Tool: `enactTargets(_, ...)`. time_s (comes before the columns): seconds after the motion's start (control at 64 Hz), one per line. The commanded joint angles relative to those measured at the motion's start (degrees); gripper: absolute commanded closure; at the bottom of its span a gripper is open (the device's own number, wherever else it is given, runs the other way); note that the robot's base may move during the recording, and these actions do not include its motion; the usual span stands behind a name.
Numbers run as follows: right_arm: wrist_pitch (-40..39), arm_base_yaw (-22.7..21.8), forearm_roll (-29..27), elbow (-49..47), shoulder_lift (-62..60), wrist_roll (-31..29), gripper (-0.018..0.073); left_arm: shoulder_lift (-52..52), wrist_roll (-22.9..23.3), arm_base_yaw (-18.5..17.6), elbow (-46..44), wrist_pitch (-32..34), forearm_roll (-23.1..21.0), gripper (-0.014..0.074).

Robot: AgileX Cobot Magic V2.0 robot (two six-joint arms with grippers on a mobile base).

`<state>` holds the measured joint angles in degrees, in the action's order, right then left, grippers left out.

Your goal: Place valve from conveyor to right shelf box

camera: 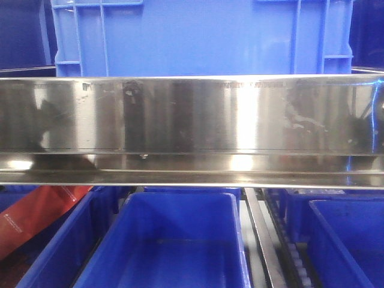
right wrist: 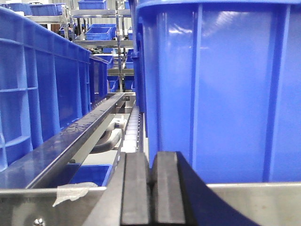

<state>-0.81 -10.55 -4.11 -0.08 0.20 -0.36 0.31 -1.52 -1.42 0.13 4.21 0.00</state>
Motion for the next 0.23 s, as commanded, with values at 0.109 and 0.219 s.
enactTargets(0.109, -0.9, -0.3, 0.4, 0.1, -0.2, -0.1, 0.0728, -0.3, 0.5, 0.2, -0.1, 1.3, 0.0, 0.0707)
enactTargets(0.219, -0.9, -0.3, 0.4, 0.1, -0.2, -0.1, 0.0728, -0.3, 0.5, 0.2, -0.1, 1.3, 0.0, 0.0707)
